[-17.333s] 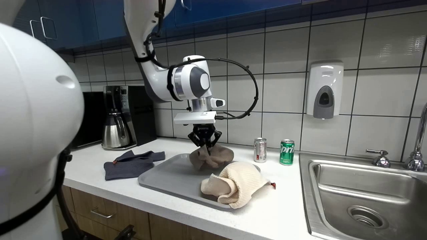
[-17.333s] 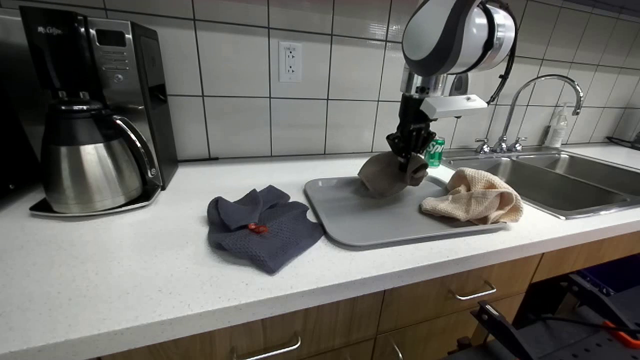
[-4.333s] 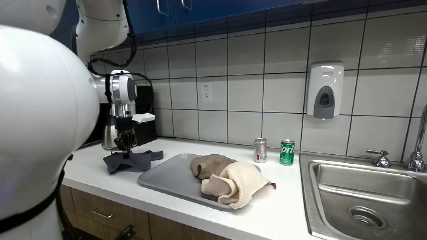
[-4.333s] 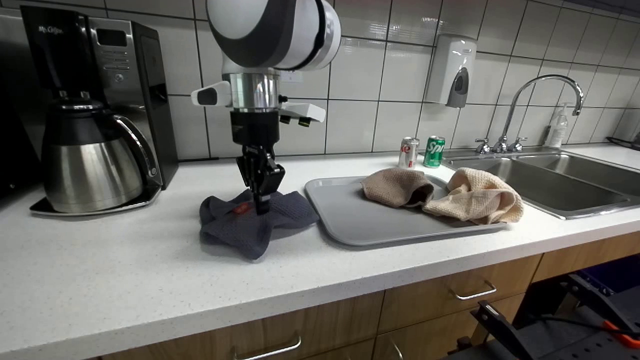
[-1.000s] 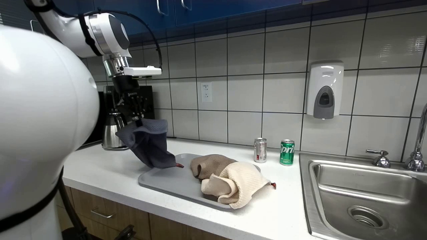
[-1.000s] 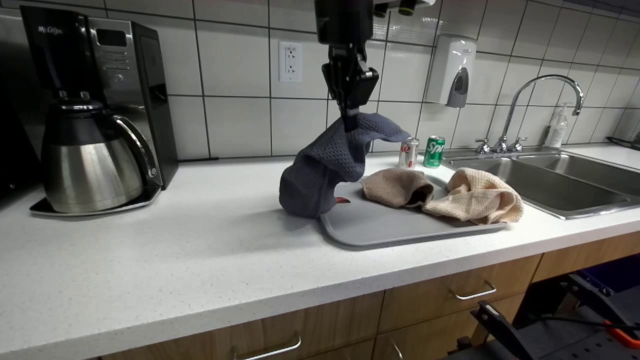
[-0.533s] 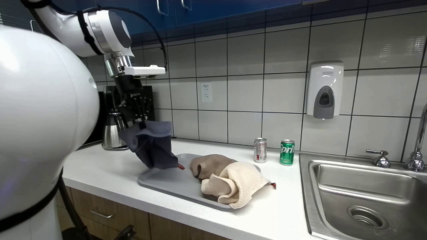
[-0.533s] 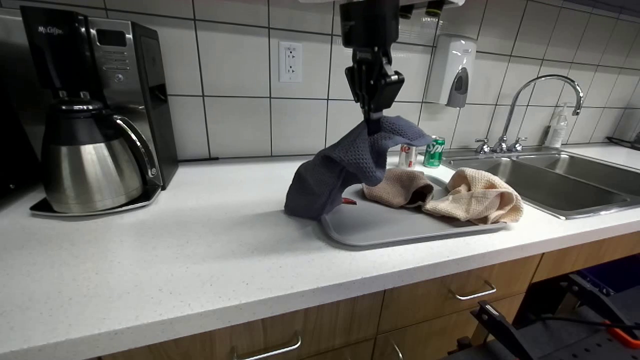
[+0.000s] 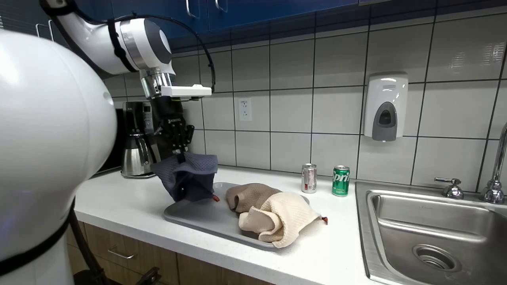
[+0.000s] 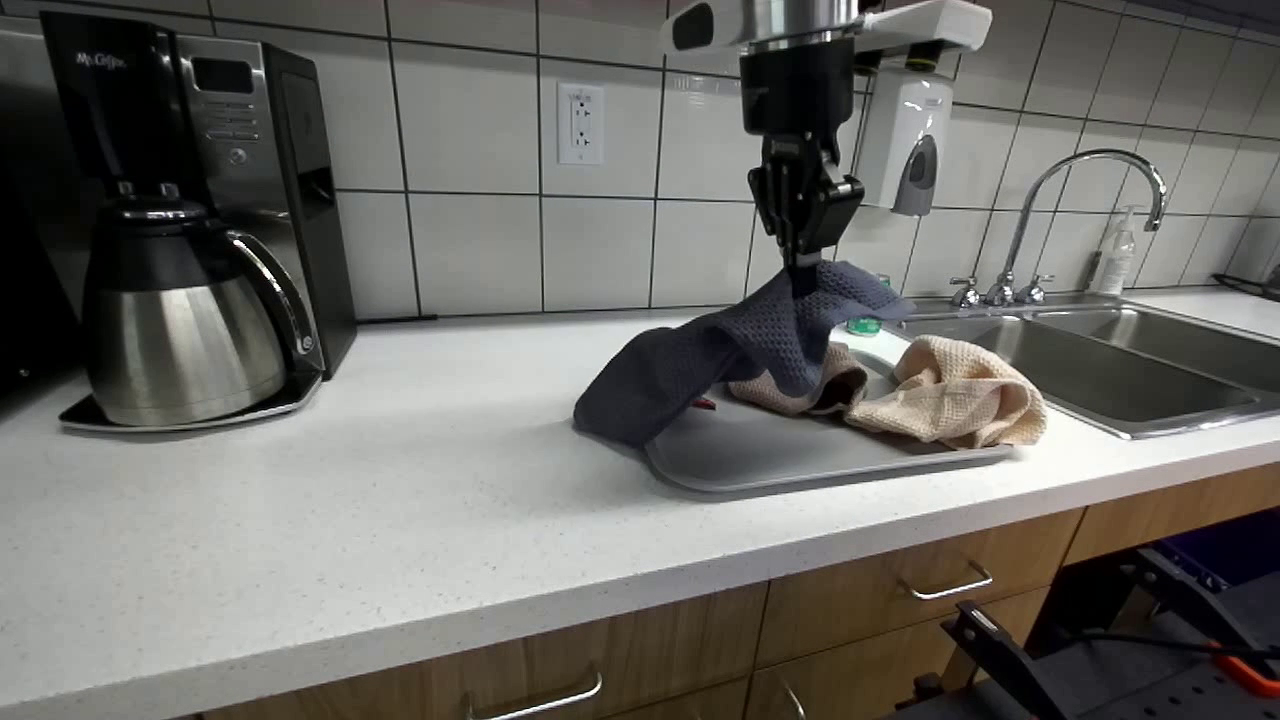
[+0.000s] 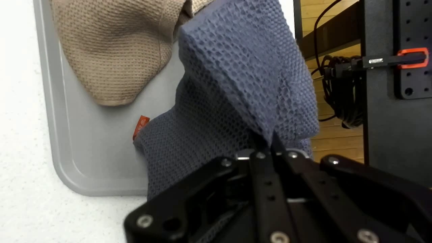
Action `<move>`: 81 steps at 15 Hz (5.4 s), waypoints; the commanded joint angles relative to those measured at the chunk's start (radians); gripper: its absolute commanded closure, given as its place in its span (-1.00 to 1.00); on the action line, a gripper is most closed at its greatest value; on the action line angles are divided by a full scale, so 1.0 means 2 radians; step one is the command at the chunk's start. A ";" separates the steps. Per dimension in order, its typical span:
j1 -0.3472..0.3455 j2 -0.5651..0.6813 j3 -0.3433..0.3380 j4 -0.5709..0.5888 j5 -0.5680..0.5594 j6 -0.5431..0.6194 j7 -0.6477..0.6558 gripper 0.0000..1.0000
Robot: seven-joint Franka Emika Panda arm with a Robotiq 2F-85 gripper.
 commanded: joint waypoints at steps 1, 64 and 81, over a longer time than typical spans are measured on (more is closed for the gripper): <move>-0.018 -0.001 -0.016 -0.011 -0.011 0.012 -0.008 0.98; -0.085 0.198 -0.031 0.030 -0.046 0.227 -0.053 0.25; -0.061 0.048 -0.009 -0.064 -0.025 0.191 0.060 -1.00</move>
